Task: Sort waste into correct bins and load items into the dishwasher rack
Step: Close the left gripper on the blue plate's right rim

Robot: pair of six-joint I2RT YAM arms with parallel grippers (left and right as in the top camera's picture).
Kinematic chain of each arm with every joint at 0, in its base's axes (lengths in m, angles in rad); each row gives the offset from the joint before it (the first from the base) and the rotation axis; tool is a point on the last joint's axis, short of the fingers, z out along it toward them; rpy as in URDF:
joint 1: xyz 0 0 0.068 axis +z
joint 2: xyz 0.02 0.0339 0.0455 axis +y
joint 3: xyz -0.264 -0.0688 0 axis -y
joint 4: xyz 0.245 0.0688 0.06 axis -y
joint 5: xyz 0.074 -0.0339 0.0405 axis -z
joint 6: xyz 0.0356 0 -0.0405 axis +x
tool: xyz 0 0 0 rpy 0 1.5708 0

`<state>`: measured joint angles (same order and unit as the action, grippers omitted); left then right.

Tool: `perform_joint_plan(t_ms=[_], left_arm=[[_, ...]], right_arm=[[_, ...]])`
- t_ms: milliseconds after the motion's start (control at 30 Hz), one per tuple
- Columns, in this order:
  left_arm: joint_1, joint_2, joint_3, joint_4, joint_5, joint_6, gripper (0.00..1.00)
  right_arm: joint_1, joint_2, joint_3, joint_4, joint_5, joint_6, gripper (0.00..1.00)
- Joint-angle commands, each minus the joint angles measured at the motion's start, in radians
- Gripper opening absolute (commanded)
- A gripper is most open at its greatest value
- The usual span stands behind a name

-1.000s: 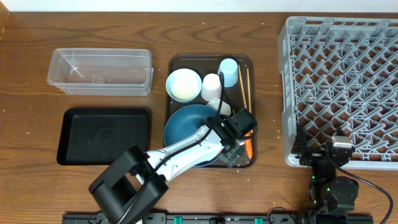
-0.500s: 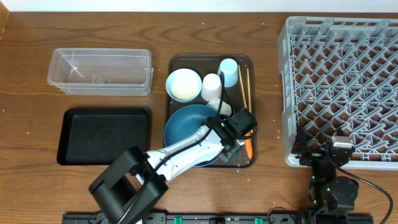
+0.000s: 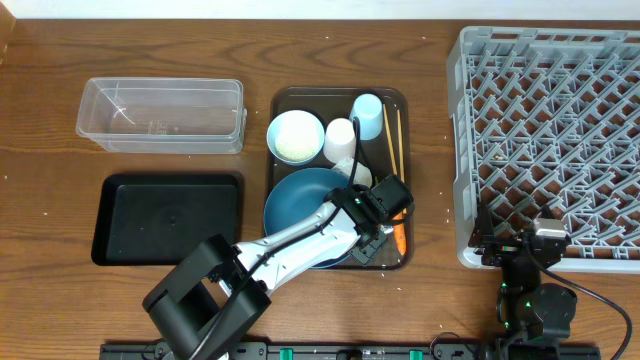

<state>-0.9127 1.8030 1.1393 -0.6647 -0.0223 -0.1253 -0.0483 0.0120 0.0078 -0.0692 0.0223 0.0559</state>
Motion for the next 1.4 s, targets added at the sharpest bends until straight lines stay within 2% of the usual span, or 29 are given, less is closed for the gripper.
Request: perform_joint_plan(t_ms=[0,133,267,400,867,933,1100,1367], left_arm=[[-0.003,0.006,-0.019,-0.003,0.011,0.009,0.59],[-0.003,0.006,-0.019,-0.003,0.011,0.009,0.49],[-0.003,0.006,-0.019,-0.003,0.011,0.009,0.45],[-0.003,0.006,-0.019,-0.003,0.011,0.010,0.35],[-0.003,0.005,-0.019,-0.003,0.011,0.010,0.19],[-0.003,0.005,-0.017,-0.003,0.011,0.010,0.11],[-0.003,-0.001,-0.013,-0.003,0.011,0.009,0.06],[-0.003,-0.047,-0.013,-0.016,0.011,-0.001,0.06]], right_arm=[[-0.010,-0.005,-0.002,-0.002,0.003,-0.002,0.99],[-0.010,-0.005,-0.002,-0.002,0.003,-0.002,0.99],[-0.010,-0.005,-0.002,-0.002,0.003,-0.002,0.99],[-0.010,-0.005,-0.002,-0.002,0.003,-0.002,0.99],[-0.010,-0.005,-0.002,-0.002,0.003,-0.002,1.00],[-0.010,-0.005,-0.002,-0.002,0.003,-0.002,0.99],[-0.010,-0.005,-0.002,-0.002,0.003,-0.002,0.99],[-0.010,-0.005,-0.002,-0.002,0.003,-0.002,0.99]])
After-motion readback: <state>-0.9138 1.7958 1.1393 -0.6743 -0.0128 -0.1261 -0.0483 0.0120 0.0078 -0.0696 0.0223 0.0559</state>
